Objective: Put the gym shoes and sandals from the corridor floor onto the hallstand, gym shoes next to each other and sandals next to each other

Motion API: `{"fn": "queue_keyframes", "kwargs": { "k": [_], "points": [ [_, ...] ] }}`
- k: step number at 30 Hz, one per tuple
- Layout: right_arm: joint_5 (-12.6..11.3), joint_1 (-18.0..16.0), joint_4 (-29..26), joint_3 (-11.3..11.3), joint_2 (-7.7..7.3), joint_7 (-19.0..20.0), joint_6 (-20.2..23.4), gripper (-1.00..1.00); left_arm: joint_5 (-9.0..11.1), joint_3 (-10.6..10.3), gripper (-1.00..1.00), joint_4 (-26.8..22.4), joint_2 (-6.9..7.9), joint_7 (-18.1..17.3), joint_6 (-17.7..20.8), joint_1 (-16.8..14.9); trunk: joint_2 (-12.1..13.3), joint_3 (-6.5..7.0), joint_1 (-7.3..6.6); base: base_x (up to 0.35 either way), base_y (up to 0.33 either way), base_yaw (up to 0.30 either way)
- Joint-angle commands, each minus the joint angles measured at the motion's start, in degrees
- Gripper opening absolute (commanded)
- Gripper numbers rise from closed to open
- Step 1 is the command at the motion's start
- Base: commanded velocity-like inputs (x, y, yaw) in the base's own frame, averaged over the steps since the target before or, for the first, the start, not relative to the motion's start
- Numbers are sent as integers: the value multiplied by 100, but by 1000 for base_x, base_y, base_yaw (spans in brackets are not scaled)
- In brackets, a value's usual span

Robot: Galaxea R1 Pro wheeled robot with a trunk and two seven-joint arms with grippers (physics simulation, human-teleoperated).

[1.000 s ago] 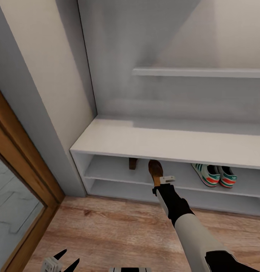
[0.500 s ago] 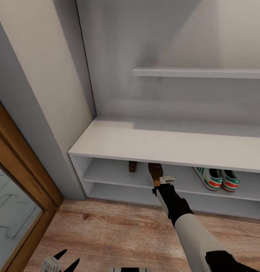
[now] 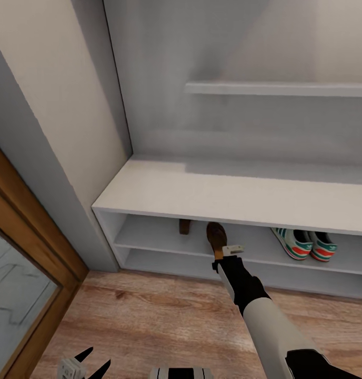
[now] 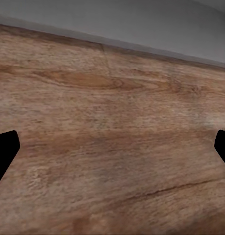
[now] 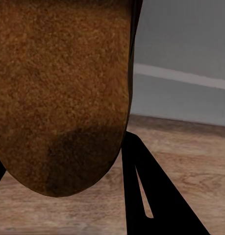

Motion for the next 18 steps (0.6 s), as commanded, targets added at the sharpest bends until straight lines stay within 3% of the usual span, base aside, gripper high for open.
{"fn": "queue_keyframes", "kwargs": {
  "k": [1,18],
  "points": [
    [41,-2,-7,-8,3,11,42,-100,11,9,100,7,1,-28,-24,-4,-2,-7,-1,0,0,0],
    [41,-2,3,-6,3,11,42,-100,6,3,100,8,-6,1,-32,-1,-2,-12,-1,57,31,0]
  ]
}}
